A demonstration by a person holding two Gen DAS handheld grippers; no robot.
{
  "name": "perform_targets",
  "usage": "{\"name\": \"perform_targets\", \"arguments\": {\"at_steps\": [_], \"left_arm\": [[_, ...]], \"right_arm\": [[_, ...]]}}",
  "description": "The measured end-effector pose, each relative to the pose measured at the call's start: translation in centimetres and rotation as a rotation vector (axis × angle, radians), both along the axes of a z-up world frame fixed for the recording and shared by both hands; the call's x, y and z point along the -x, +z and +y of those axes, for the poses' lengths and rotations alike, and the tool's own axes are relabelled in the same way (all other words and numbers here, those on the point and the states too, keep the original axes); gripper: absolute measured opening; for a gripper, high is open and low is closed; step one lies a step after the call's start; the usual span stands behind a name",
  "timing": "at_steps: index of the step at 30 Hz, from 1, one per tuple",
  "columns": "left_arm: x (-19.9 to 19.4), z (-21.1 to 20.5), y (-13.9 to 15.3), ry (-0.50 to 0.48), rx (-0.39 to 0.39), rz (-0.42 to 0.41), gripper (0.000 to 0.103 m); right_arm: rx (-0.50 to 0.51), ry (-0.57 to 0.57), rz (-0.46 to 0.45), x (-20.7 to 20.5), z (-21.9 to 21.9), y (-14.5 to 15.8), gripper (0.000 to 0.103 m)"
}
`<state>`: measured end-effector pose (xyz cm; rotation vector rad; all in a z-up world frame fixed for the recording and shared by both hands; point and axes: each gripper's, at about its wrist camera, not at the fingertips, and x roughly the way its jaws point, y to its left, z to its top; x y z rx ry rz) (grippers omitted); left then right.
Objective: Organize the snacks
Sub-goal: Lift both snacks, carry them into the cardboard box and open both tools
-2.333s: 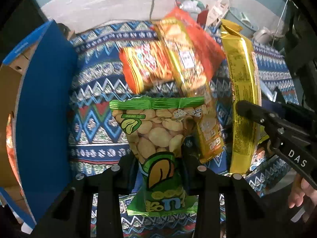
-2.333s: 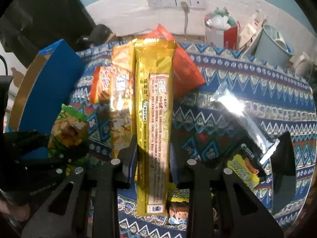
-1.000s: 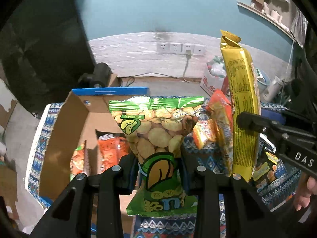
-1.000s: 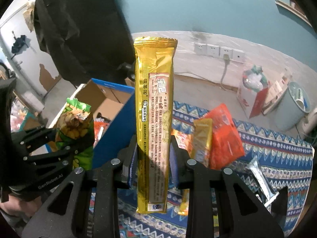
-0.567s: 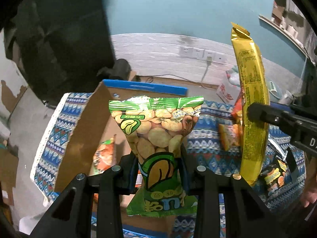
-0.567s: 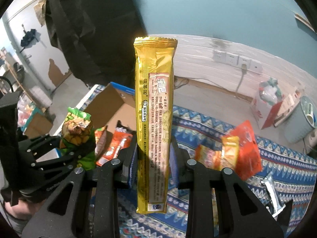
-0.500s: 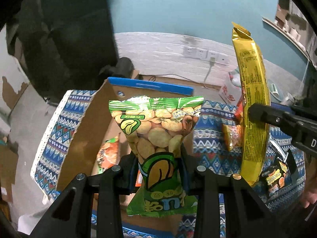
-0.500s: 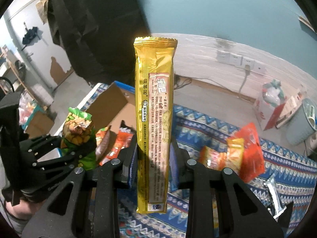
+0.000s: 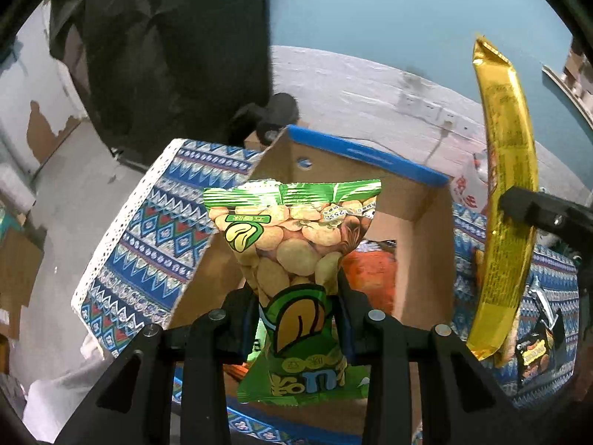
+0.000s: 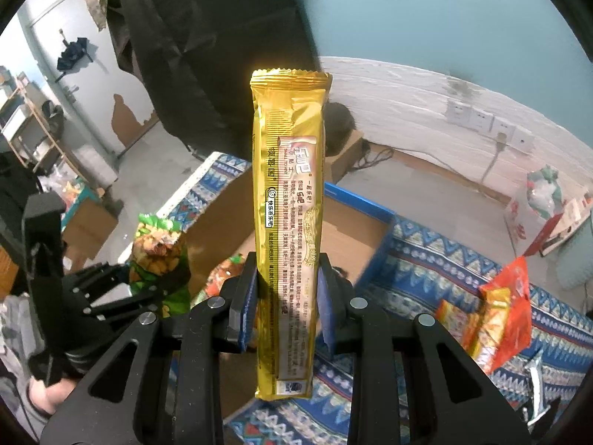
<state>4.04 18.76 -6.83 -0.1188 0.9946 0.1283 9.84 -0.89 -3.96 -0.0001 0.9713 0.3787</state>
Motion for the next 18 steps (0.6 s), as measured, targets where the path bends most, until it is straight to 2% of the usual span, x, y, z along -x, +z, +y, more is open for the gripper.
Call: {"name": "perform_targets", "arguments": {"at_steps": [12,15,16,17,18], "left_arm": [[-0.9,3.0,-2.8,0.055,0.045,0.084,0.037],[-1.0,3.6,-3.6,0.062,0.091,0.119,0.047],[-0.9,3.7,-3.7,0.064,0.095,0.129,0.056],[-0.9,3.7,-3.8,0.067,0.089,0.131,0.062],[-0.8,3.7,-3.7,0.07,0.077,0.127,0.063]], "right_arm": [[-0.017,0.022,0.066,-2.2,3.7,-2.5,0.027],[-0.015,0.02,0.091,-2.7,4.1,-3.4,0.027],[-0.014,0.022,0.101,-2.9,4.3,-3.7,0.027],[-0.012,0.024,0.114,-3.0,4.5,-4.1,0.027],[-0.012,0.025,0.124,-3.1,4.6,-4.5,0.027]]}}
